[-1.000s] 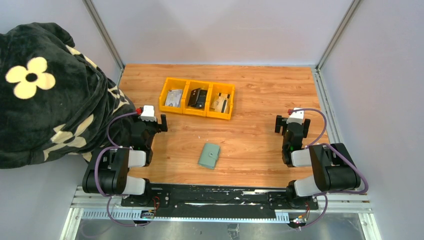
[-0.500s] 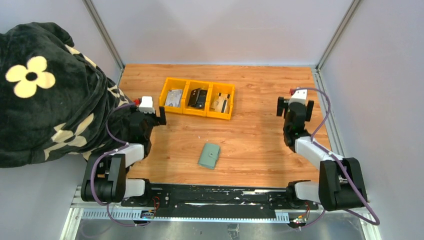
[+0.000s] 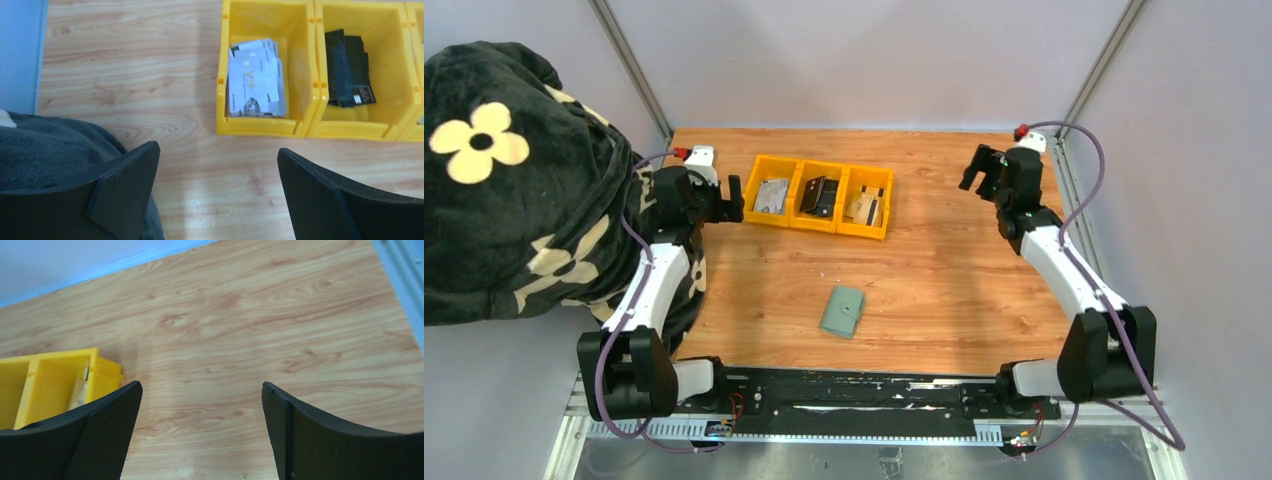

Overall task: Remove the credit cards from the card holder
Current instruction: Move the storage box to the center of the board.

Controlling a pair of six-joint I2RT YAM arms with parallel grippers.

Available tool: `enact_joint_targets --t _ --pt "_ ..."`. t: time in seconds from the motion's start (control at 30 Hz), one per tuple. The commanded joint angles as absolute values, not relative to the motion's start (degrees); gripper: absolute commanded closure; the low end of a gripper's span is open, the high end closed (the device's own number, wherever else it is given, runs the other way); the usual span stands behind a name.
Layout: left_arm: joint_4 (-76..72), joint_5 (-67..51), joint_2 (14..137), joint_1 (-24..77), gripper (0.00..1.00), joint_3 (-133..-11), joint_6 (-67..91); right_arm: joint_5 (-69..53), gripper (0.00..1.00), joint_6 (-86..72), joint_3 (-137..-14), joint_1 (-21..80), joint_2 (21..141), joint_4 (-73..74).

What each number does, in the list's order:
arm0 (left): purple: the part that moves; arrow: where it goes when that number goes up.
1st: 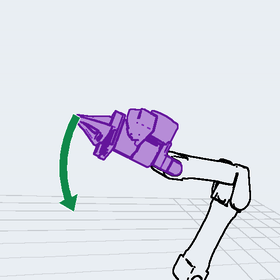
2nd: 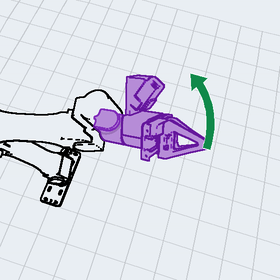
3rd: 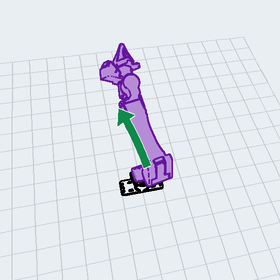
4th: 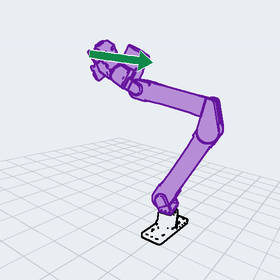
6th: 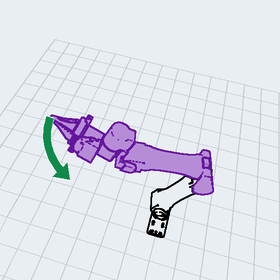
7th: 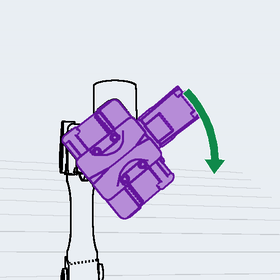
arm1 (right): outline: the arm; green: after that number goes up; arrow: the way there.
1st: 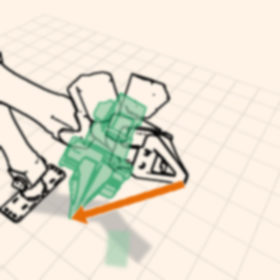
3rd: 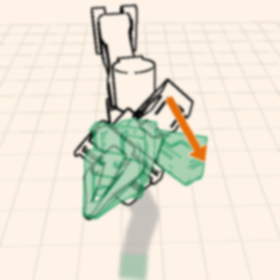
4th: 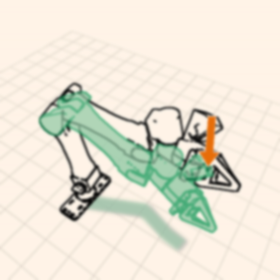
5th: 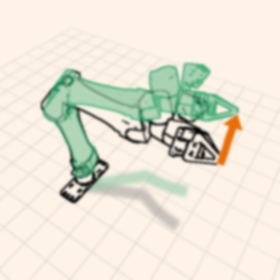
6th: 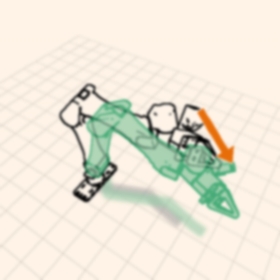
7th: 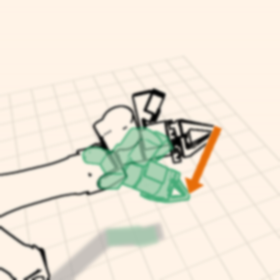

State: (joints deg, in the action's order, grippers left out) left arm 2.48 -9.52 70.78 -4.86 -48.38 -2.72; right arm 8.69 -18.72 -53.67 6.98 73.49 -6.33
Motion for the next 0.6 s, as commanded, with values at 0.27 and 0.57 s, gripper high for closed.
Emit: enact_joint_targets --t 0.27,0.57 --pt "24.9 -18.0 62.6 -6.0 0.0 -52.5 -7.2 3.6 0.13 -18.6 -73.3 22.8 94.7 8.8" --pt "29.7 -30.4 62.2 -5.6 0.0 -52.9 -7.6 4.6 0.27 -18.1 -86.6 27.9 110.6 15.3"
